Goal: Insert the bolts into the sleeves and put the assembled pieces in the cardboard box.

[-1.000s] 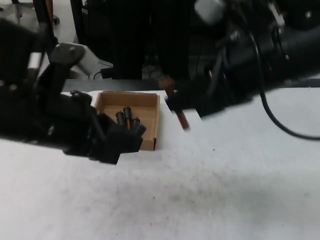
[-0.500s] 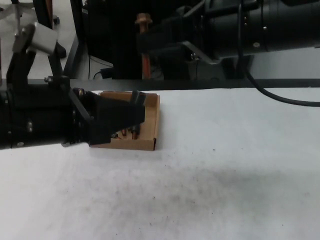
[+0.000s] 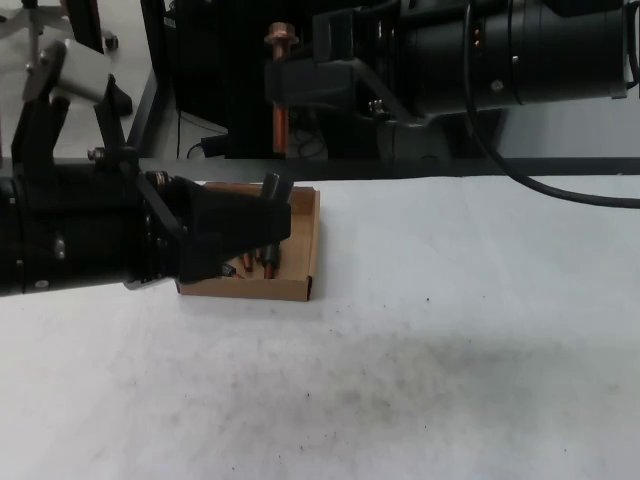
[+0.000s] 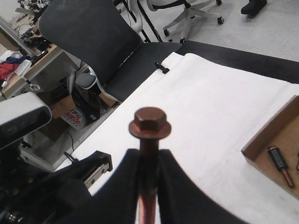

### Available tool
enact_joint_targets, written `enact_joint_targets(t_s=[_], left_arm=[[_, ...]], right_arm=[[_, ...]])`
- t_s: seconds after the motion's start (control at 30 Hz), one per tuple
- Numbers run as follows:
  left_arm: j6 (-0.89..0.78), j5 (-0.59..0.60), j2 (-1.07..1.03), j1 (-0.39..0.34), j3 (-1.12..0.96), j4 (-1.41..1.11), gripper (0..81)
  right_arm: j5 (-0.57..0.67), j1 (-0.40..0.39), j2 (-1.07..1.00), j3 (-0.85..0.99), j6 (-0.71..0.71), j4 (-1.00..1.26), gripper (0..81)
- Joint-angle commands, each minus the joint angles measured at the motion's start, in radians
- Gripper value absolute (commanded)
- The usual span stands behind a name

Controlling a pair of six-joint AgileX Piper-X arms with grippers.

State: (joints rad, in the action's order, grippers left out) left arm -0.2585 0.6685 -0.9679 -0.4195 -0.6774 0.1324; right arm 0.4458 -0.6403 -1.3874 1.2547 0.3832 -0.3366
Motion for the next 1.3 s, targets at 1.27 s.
enact_joint_targets(t_s=[1.27], left_arm=[[-0.006, -0.080, 0.015, 0.001, -0.001, -0.055, 0.8]], right_arm=[[-0.036, -0.006, 0.003, 0.005, 0.044, 0.019, 0.0]])
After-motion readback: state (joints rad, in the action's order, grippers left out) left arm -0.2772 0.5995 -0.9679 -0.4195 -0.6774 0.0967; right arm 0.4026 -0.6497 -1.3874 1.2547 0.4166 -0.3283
